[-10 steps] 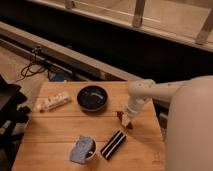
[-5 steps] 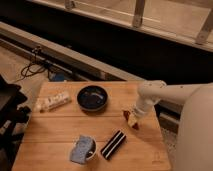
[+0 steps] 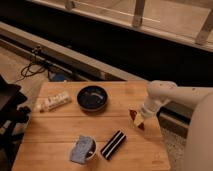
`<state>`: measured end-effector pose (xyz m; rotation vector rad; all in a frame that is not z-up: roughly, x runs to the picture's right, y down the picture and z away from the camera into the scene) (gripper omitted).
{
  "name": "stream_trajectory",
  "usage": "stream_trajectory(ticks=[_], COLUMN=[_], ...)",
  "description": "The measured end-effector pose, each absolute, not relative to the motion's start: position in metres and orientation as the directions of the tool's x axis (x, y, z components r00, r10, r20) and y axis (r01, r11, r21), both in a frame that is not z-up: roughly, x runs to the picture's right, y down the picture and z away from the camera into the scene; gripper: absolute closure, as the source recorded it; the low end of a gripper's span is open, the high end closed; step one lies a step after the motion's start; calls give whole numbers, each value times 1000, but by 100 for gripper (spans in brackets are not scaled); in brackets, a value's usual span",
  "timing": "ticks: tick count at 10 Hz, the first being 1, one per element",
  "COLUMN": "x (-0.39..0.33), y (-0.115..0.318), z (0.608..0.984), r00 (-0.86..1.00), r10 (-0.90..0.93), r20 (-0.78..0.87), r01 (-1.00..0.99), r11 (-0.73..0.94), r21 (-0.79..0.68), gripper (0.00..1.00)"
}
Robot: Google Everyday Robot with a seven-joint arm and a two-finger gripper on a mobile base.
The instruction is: Drag the pepper across the table
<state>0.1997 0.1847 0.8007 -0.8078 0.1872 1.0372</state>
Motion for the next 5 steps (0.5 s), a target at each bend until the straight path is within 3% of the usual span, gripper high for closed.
stream_trajectory(ticks=[5], x=[204], y=[178], z=[799], r00=[519], r10=[696], r20=[-496], r01=[-826], r11=[259], r21=[-501], gripper=[80])
